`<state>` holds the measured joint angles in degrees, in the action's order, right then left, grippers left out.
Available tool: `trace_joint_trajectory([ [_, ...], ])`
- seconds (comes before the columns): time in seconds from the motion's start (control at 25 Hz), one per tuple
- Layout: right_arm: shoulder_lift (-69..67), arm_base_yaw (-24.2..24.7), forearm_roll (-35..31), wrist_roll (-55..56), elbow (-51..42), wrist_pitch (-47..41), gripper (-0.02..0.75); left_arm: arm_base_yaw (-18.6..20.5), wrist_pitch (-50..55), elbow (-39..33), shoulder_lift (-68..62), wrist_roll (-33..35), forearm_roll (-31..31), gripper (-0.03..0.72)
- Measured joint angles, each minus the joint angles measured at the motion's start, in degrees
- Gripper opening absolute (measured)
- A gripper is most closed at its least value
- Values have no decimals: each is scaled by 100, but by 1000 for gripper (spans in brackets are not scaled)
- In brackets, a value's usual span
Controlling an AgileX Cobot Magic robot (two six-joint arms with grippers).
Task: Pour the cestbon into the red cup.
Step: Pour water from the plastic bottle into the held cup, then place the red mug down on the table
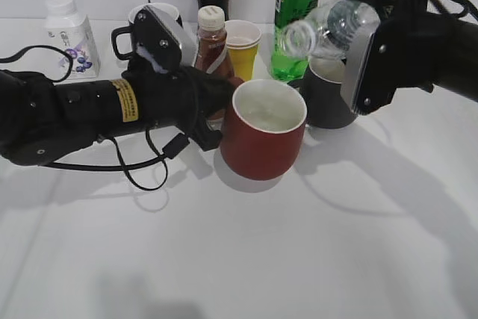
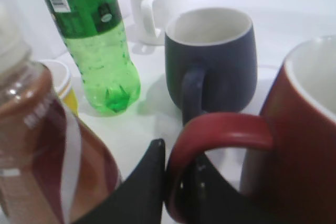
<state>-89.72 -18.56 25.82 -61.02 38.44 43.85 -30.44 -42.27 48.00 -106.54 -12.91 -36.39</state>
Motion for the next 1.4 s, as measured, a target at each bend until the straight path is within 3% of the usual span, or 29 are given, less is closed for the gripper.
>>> trace_joint_trajectory([
  [0.56,0,0,-131,1387,246,64,477,0,-392,0,0,0,831,59],
  [0.72,0,0,-525,1852,246,64,477,0,-392,0,0,0,837,59],
  [1.04,0,0,-1046,4060,250,-377,477,79,-226,-16,54,0,976,59],
  [1.4,50,6,-2346,4815,-337,-489,477,714,-131,-716,662,3,1016,59],
])
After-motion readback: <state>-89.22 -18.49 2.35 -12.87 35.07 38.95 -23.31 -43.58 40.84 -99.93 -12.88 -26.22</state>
